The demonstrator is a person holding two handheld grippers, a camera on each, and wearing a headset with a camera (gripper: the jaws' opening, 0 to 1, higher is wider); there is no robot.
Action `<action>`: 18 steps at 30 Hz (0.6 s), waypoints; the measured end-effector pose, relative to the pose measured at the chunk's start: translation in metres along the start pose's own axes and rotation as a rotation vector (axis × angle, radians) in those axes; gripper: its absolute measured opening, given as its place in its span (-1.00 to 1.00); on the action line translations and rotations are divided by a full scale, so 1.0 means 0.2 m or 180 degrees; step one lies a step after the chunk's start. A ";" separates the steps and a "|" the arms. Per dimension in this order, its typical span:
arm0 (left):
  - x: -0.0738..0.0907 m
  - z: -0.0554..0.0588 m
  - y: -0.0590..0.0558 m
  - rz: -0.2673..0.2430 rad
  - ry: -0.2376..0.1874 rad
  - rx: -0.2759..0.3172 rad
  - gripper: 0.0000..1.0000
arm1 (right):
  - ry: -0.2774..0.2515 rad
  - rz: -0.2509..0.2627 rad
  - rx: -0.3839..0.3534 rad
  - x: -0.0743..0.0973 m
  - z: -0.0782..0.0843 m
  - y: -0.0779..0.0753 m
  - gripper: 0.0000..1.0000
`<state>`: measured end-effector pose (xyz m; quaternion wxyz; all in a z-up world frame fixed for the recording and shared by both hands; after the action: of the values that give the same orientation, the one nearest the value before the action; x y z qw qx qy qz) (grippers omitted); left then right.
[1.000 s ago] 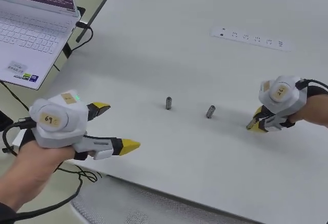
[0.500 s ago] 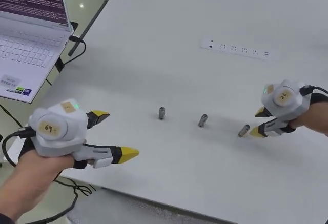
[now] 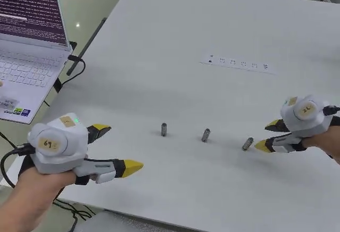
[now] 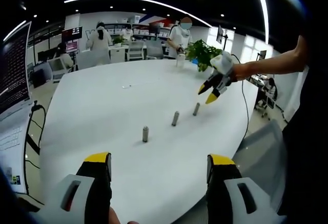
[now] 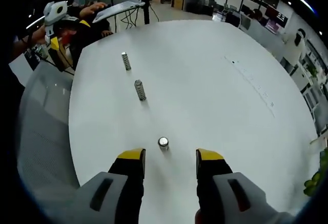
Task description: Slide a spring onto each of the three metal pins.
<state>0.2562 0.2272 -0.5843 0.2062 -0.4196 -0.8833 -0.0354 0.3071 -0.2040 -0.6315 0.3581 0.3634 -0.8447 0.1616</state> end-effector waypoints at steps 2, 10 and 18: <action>0.00 -0.01 0.00 -0.0008 -0.0017 0.0010 0.45 | -0.0130 0.0080 -0.0139 0.02 0.01 0.01 -0.24; -0.01 -0.04 0.01 -0.0024 -0.0042 -0.0012 0.45 | -0.0437 0.0227 -0.0380 0.07 0.06 0.07 -0.17; -0.01 -0.05 0.00 0.0000 -0.0033 -0.0039 0.45 | -0.0610 0.0264 -0.0482 0.12 0.09 0.15 -0.09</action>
<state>0.2616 0.2236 -0.5764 0.1990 -0.4211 -0.8841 -0.0387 0.2655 -0.2056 -0.6256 0.2951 0.3139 -0.8992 0.0765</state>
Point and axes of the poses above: the centre of the closed fingertips' face, and the gripper's own axes: x roughly backward along the fingers, y roughly to its left, z roughly out of its underside, the point moved 10 cm from there along x, roughly backward along the fingers, and after that the axes turned 10 degrees about -y, right-handed, at the moved point
